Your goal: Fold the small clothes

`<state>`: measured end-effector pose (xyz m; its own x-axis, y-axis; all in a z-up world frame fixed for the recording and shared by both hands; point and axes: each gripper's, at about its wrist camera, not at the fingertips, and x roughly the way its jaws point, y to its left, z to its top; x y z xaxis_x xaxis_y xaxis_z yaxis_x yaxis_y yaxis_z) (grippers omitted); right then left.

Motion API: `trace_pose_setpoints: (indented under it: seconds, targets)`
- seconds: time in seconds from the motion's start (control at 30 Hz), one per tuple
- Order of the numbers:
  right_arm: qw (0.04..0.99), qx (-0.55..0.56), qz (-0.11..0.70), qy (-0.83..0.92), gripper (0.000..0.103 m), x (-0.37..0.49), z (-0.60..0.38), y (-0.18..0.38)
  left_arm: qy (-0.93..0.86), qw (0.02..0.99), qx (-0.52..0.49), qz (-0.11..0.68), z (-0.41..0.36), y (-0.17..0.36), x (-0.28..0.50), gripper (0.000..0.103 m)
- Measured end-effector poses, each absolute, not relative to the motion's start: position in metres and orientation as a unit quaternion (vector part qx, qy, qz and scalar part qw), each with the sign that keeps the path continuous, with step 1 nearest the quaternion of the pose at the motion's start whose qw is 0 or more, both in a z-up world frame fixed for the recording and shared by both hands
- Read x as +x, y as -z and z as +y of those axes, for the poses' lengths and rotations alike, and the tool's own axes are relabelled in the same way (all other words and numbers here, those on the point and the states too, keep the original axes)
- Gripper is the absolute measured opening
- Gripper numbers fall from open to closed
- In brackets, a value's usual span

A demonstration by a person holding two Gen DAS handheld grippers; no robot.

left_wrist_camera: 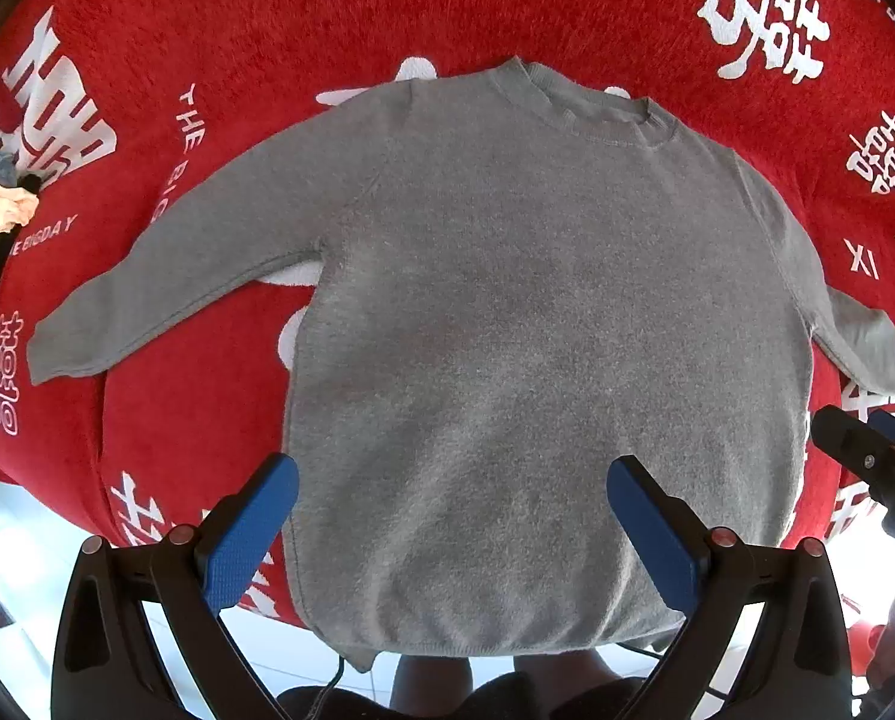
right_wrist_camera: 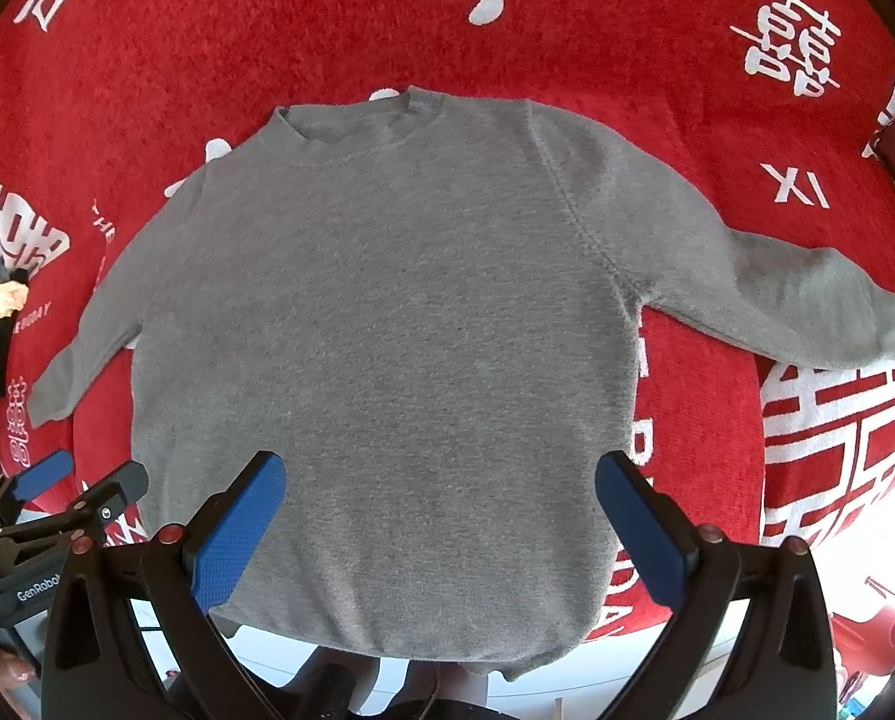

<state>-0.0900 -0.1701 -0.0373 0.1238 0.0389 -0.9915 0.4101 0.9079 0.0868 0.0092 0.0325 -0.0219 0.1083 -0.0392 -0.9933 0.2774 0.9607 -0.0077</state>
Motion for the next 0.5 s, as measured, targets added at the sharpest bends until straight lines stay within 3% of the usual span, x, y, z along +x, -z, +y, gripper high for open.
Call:
trace_pose_setpoints:
  seconds: [0.5]
  targets:
    - [0.728,0.163,0.655,0.123,0.103,-0.082,-0.159,0.041,0.117,0.736,0.077,0.663,0.038,0.026,0.011,0.103]
